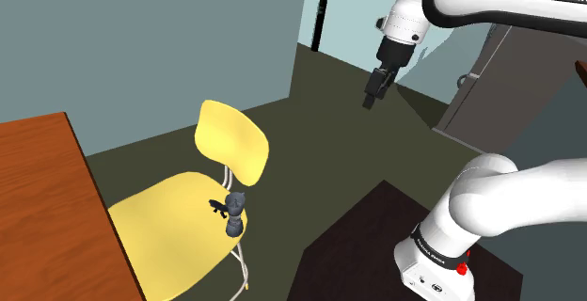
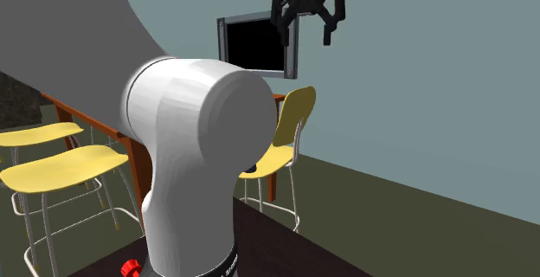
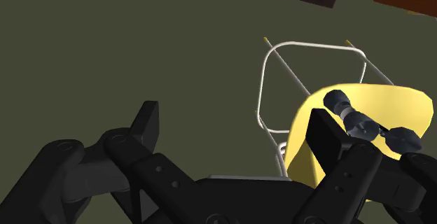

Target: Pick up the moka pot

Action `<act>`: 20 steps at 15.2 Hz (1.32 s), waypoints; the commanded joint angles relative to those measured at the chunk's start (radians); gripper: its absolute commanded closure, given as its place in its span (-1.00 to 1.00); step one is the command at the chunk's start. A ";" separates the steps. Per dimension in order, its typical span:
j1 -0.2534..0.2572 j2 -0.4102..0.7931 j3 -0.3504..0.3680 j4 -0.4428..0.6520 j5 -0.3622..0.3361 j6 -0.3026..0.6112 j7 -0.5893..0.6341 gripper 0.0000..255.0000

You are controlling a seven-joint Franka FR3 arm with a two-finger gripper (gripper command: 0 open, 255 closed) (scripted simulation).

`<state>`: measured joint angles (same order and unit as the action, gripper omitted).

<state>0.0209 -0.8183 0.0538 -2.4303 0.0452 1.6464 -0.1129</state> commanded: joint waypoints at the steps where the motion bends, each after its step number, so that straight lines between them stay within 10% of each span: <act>1: 0.000 0.000 0.000 0.000 0.000 0.000 0.000 -1.00; 20: -0.038 0.466 0.487 0.035 0.152 0.358 0.754 -1.00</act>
<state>-0.0124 -0.3884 0.5143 -2.4099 0.2000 1.9874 0.5910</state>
